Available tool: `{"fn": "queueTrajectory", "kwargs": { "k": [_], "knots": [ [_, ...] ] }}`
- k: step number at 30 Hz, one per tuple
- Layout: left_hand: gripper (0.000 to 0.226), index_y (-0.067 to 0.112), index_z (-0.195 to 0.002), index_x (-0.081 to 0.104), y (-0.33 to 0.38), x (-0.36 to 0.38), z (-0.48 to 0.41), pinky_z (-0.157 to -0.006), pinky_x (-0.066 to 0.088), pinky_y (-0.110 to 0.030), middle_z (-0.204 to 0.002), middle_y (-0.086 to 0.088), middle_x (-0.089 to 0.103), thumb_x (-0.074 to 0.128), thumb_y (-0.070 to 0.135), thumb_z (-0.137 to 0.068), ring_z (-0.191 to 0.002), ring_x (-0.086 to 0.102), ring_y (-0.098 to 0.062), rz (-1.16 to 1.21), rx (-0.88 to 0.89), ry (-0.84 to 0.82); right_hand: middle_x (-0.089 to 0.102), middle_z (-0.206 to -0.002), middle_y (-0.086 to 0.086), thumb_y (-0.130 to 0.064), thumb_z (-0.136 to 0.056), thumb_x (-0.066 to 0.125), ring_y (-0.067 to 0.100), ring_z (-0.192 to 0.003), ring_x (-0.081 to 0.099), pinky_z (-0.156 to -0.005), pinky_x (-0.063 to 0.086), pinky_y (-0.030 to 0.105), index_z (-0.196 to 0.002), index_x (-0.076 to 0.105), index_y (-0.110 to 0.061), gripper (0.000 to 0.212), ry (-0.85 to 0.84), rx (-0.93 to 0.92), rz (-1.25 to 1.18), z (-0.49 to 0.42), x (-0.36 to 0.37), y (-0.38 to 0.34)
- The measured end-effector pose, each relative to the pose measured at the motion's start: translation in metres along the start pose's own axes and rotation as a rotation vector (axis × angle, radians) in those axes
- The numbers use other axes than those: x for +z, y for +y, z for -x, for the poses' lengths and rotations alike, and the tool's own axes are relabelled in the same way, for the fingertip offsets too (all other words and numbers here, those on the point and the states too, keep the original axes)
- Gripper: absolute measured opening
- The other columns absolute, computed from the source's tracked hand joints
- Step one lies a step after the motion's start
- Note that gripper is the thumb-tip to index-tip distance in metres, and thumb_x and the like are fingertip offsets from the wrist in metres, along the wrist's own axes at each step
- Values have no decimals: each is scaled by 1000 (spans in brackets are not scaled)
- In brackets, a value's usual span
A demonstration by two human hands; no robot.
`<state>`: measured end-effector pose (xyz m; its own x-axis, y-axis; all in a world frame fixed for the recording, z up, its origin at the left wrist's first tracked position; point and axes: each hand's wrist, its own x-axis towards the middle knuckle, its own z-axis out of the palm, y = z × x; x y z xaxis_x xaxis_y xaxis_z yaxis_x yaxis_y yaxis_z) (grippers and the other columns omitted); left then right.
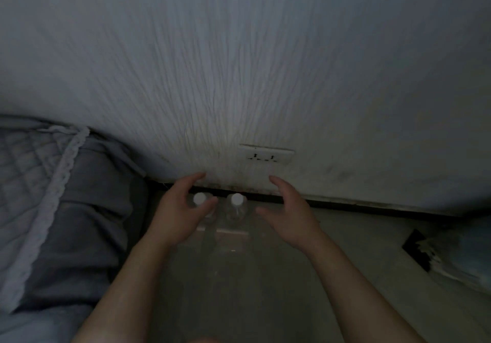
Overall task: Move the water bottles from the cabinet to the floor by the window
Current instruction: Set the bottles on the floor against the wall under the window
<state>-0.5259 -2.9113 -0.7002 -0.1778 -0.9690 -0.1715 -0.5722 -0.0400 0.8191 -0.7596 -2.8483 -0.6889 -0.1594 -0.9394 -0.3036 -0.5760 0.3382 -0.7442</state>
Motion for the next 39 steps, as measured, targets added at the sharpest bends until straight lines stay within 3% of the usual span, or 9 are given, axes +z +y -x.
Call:
{"fn": "queueTrajectory", "kwargs": {
  "k": [2, 4, 11, 16, 20, 30, 39],
  "knots": [
    [53, 22, -131, 56, 32, -15, 14, -89, 30, 2, -128, 9, 57, 74, 31, -82, -118, 50, -3, -52, 19, 15, 37, -151, -4, -38, -86, 68, 12, -139, 33, -109, 20, 16, -147, 35, -22, 70, 4, -35, 113, 17, -21, -22],
    [51, 21, -133, 54, 65, -32, 25, -97, 31, -10, -133, 5, 56, 69, 33, -86, -123, 48, -6, -92, 20, 27, 37, -152, -1, -36, -90, 64, 15, -139, 33, -107, 19, 15, -146, 36, -19, 65, 1, -37, 178, 34, -44, -47],
    [50, 18, -142, 46, 185, -103, 61, -116, 26, -31, -149, 0, 43, 55, 34, -95, -139, 36, -14, -179, -2, -35, 37, -153, 0, -35, -96, 53, 18, -141, 31, -113, 22, 25, -147, 37, -17, 56, 14, 4, 292, 95, -137, -146],
    [44, 13, -137, 51, 272, -156, 92, -110, 28, -29, -145, -6, 48, 52, 30, -97, -136, 40, -21, -298, 45, -62, 40, -152, 2, -33, -99, 45, 21, -141, 33, -112, 25, 27, -146, 39, -18, 50, 11, 15, 343, 141, -200, -218],
    [45, 11, -140, 48, 334, -194, 117, -115, 24, -33, -147, -8, 45, 43, 31, -99, -138, 37, -23, -396, 95, -111, 37, -154, 1, -34, -101, 38, 19, -143, 30, -115, 22, 29, -148, 37, -18, 49, 19, 45, 395, 176, -247, -270],
    [45, 23, -144, 42, 488, -267, 168, -118, 9, -26, -154, 6, 35, 42, 30, -100, -145, 22, -10, -365, 303, -115, 36, -155, -1, -33, -102, 38, 17, -145, 25, -118, 13, 26, -146, 42, -16, 47, 186, -8, 436, 265, -349, -375],
    [48, 21, -146, 40, 589, -296, 196, -120, 15, -33, -155, 4, 33, 42, 34, -99, -146, 21, -11, -402, 365, -94, 36, -155, -1, -34, -101, 39, 19, -146, 25, -120, 17, 33, -147, 39, -17, 49, 285, 19, 440, 322, -425, -427]
  ]
}}
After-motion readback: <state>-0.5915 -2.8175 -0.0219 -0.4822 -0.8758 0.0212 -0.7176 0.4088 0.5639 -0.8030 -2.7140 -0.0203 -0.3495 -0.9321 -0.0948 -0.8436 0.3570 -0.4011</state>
